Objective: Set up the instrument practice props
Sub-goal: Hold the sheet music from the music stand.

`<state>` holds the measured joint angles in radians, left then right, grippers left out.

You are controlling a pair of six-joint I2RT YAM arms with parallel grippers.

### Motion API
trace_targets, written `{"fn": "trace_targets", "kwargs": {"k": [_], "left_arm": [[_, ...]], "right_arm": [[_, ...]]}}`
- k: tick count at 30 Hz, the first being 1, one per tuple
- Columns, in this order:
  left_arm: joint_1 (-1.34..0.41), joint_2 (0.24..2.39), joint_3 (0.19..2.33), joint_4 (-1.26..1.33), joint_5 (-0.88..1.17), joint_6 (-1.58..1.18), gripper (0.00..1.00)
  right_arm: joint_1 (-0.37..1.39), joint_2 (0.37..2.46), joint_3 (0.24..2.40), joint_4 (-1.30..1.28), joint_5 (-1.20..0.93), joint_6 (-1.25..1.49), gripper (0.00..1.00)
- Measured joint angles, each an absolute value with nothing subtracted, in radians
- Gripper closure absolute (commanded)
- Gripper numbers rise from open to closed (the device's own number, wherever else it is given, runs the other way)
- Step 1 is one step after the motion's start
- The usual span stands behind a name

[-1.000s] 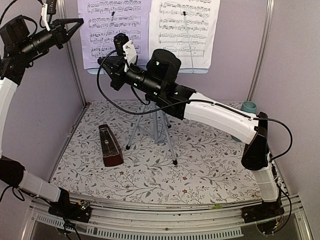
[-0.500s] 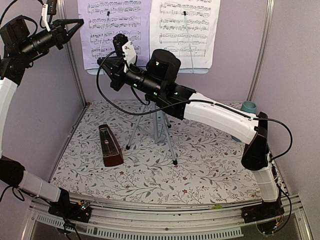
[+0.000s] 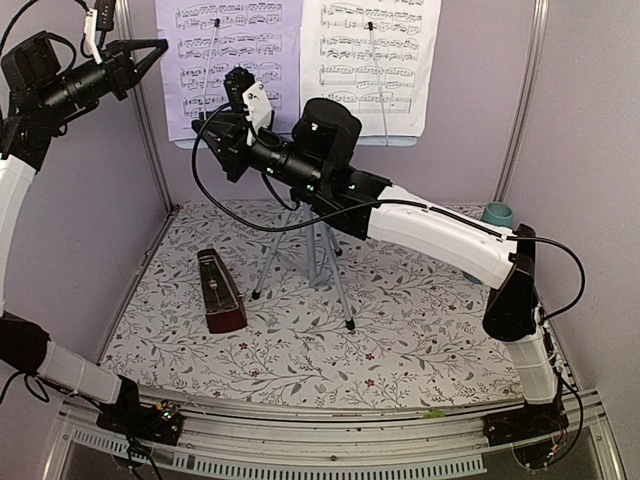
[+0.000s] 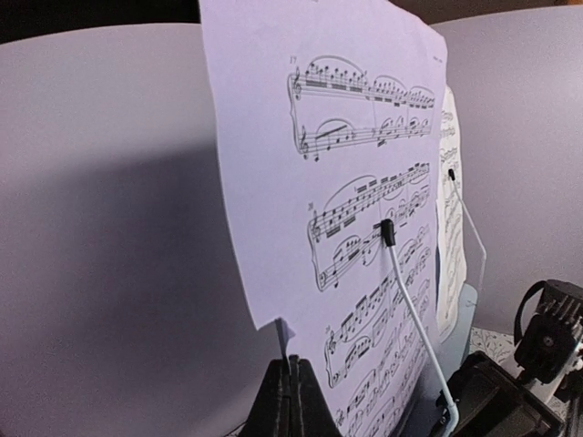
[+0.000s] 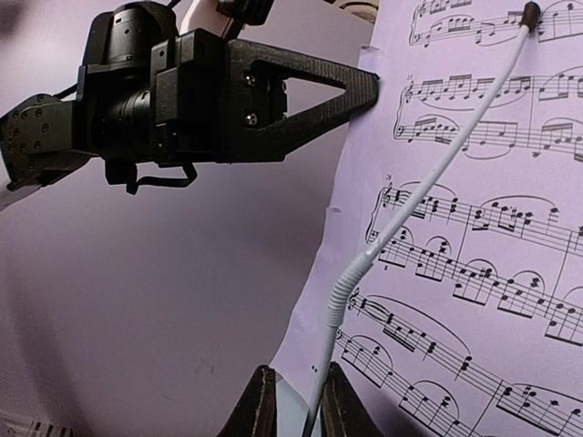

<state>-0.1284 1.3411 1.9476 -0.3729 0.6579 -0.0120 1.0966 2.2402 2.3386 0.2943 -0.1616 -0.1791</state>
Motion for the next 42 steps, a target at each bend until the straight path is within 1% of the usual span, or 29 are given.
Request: {"fn": "trace_targets", "kwargs": {"k": [3,11,15,17,26,29,33,35,42], "left_arm": [[-0.128,1.340,1.948,-0.373,0.653,-0.011,0.97],[-0.128,1.330,1.935,-0.371,0.638,-0.011,0.83],[-0.128,1.324,1.928,-0.371,0.635,-0.015,0.75],[-0.127,1.320,1.924,-0.369,0.633,-0.019,0.73],[-0.127,1.311,1.913,-0.357,0.628,-0.030,0.74],[-0.127,1.300,1.902,-0.355,0.628,-0.036,0.80],[-0.127,1.285,1.882,-0.350,0.630,-0.048,0.83],[-0.127,1.283,1.876,-0.347,0.634,-0.054,0.88],[-0.126,1.275,1.850,-0.334,0.647,-0.068,0.93]], "right_arm": [[1.098,2.240,2.339,0.294,-0.161,-0.179,0.75],[1.106,2.240,2.336,0.292,-0.152,-0.181,0.65],[1.110,2.236,2.320,0.295,-0.142,-0.183,0.64],[1.112,2.228,2.302,0.300,-0.135,-0.183,0.61],[1.117,2.164,2.205,0.299,-0.108,-0.175,0.51],[1.121,2.143,2.168,0.300,-0.099,-0.175,0.47],[1.127,2.118,2.134,0.295,-0.083,-0.173,0.45],[1.129,2.105,2.121,0.295,-0.079,-0.173,0.45],[1.138,2.053,2.066,0.294,-0.054,-0.174,0.43]]}}
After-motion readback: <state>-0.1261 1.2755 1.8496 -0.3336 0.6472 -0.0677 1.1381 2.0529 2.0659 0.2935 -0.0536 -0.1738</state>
